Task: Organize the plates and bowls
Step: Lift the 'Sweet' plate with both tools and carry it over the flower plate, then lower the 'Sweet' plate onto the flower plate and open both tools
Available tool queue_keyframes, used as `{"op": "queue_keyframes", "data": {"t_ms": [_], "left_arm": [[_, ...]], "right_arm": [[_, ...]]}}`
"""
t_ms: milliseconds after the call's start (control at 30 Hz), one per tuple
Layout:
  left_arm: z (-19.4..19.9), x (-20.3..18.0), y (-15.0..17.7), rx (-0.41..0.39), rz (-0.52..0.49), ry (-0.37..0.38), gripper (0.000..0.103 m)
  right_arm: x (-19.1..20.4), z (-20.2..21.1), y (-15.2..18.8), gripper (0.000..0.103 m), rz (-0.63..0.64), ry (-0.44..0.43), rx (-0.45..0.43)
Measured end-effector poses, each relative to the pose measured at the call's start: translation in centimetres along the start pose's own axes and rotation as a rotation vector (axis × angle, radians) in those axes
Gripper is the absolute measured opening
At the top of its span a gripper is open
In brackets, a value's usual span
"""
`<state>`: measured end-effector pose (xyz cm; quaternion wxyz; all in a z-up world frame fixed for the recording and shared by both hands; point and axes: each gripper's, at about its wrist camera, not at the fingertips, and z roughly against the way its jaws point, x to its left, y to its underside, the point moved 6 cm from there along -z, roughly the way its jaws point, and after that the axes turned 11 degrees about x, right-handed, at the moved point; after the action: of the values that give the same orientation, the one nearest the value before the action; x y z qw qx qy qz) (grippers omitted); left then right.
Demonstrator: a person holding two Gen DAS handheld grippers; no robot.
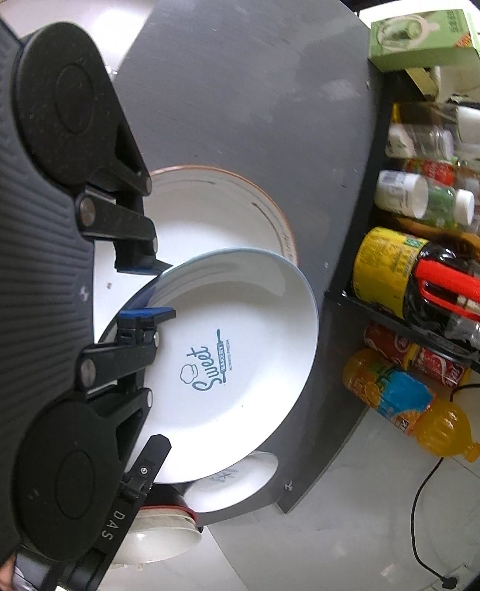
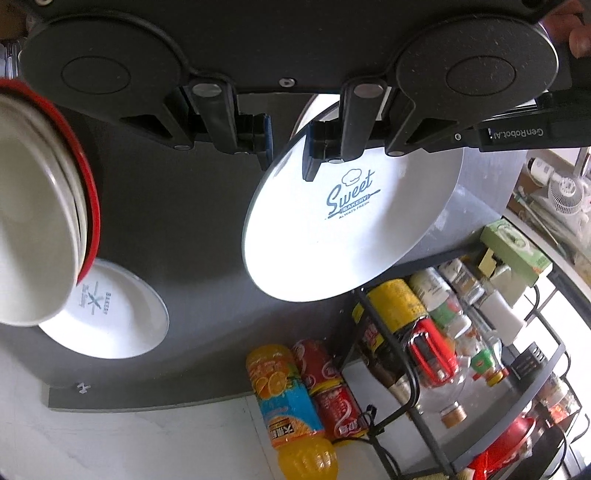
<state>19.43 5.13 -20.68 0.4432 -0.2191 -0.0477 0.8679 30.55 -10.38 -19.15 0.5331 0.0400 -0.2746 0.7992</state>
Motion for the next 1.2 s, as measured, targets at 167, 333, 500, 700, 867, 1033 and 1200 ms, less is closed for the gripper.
{"op": "queue_keyframes", "data": {"t_ms": [167,333,500,700,867,1033,1200], "left_arm": [[-0.2,0.5,1.1,0.006,0.011,-0.013,0.016],[-0.5,1.0,1.5,0.010,0.043,-0.017,0.016],[-0.6,1.1,1.4,0.008,0.054,-0.020,0.016],[-0.9,1.8,1.2,0.015,0.074,-0.043,0.017],[-1.4,2.2,1.4,0.026,0.095,-0.081,0.018],[-1.4,2.2,1.6,0.014,0.093,-0.098,0.019],[-1.4,1.4,1.3,0.053,0.040,-0.135,0.022]], "right_arm": [[0.2,-0.2,1.1,0.016,0.030,0.003,0.012],[0.6,-0.5,1.4,0.016,0.068,0.012,0.019],[0.7,-0.7,1.3,0.016,0.074,0.014,0.020],[1.4,-1.1,1.5,0.017,0.091,0.027,0.044],[2.1,-1.6,1.2,0.017,0.093,0.034,0.076],[2.3,-1.9,1.5,0.017,0.119,0.048,0.083],[2.2,-1.8,1.5,0.017,0.114,0.042,0.083]]}}
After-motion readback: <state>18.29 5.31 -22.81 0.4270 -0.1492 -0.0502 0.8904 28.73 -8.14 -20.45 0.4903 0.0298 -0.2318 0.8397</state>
